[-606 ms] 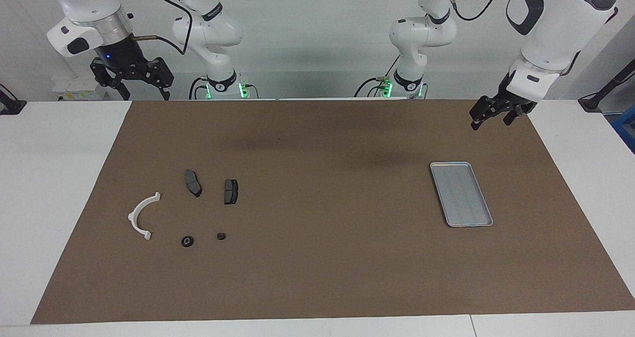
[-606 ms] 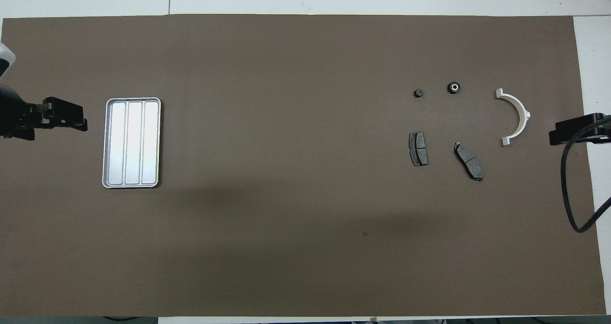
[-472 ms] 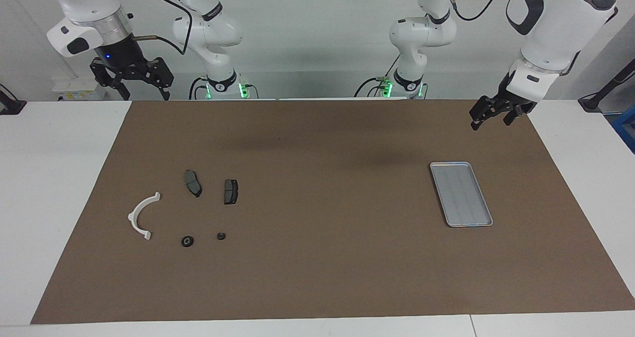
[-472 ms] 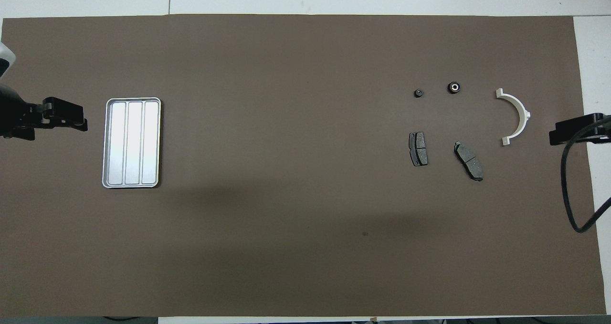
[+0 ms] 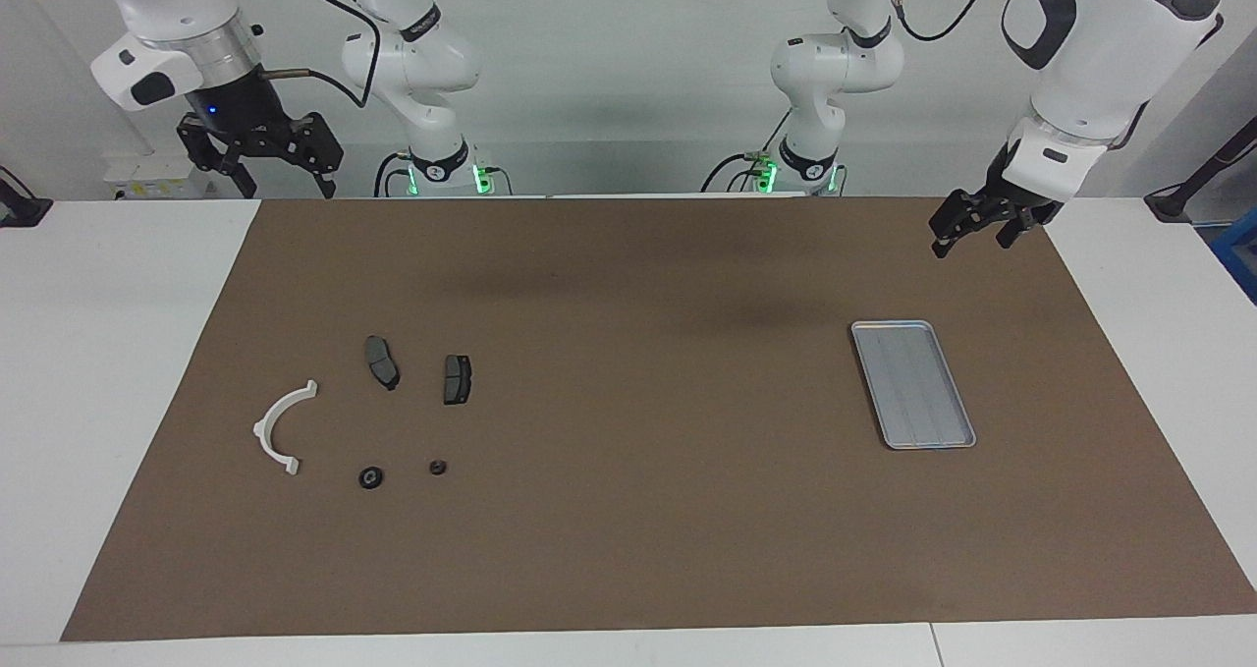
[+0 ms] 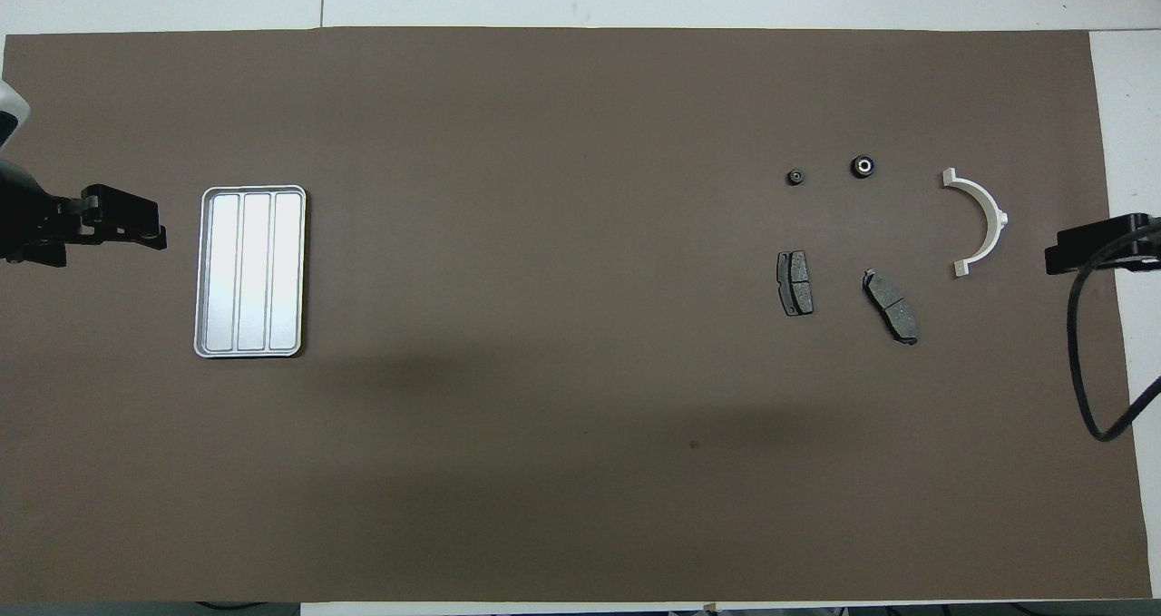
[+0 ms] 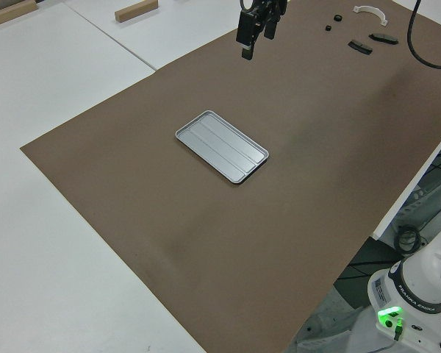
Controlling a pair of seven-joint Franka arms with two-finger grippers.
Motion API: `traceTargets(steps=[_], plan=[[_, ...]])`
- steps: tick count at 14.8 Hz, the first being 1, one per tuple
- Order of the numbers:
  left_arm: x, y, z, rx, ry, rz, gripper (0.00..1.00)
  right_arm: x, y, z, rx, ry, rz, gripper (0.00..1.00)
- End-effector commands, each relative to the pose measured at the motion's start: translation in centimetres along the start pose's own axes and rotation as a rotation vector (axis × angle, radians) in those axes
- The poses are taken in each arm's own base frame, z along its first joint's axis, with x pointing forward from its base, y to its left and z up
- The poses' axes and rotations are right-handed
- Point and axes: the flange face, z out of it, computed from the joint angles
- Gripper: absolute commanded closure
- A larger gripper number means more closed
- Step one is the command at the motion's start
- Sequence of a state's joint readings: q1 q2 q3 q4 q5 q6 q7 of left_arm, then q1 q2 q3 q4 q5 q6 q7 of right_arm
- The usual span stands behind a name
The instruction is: Pick bearing gear from pile to tray
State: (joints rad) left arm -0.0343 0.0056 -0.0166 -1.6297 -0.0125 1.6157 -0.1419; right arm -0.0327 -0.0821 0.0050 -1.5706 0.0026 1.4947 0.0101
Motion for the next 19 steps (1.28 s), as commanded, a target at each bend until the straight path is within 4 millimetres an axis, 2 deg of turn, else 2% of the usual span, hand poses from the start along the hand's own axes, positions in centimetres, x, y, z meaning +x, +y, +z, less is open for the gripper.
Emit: traceTargets(steps=[1, 14, 15, 17, 19], plan=[[-0.7, -0.3, -0.3, 0.007, -0.004, 0.001, 0.00, -0.3, -0.4, -0.5, 0.001, 0.020, -0.003, 0.00], [-0.7, -0.3, -0.3, 0.007, -0.004, 0.001, 0.00, -0.1, -0.5, -0.1, -0.002, 0.023, -0.013, 0.00], [-0.7, -0.3, -0.3, 0.007, -0.004, 0.001, 0.00, 0.4, -0.6, 0.5, -0.002, 0.032, -0.015, 0.00], [-0.7, -0.3, -0.3, 0.007, -0.004, 0.001, 0.00, 1.9, -2.6, 3.4, -0.012, 0.039, -0.055, 0.00], [-0.7, -0.3, -0.3, 0.007, -0.004, 0.001, 0.00, 3.9, -3.7, 7.1, -0.017, 0.003, -0.042, 0.00]])
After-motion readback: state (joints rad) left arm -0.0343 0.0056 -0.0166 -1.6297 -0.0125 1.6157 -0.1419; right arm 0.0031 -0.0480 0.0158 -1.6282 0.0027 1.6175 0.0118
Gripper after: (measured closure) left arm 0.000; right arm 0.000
